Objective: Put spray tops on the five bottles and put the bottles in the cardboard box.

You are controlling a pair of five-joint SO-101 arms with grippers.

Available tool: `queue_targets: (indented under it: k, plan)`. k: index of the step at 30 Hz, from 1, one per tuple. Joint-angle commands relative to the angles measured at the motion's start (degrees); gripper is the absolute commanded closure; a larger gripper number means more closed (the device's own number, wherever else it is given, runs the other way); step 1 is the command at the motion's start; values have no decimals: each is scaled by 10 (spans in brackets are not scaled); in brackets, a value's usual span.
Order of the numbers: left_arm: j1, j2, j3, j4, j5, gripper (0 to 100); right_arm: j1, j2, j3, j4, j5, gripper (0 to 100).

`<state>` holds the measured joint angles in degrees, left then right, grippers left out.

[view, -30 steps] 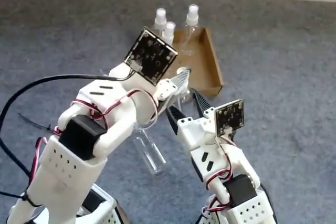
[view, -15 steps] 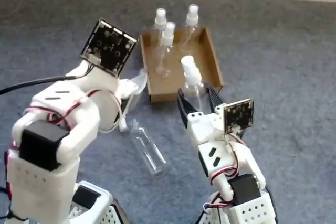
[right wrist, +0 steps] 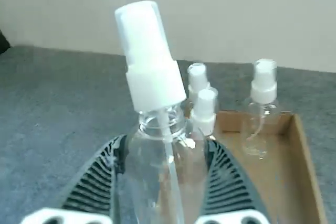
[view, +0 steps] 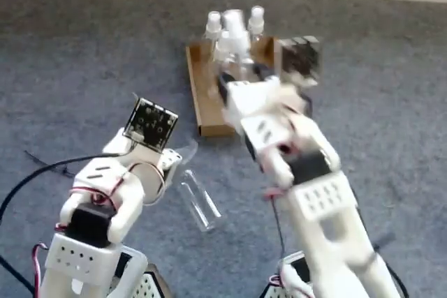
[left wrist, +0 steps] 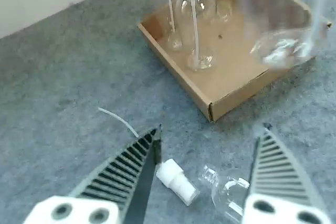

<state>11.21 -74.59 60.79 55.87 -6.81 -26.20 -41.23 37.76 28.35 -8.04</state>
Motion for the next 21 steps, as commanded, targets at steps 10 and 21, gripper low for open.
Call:
queue_targets:
  k: [10, 21]
  plan:
    - [-9, -59, 54, -77, 21, 723, -141, 138, -172, 131, -12, 995]
    - [-27, -59, 88, -126, 20, 723, -138, -10, -159, 202, 3, 995]
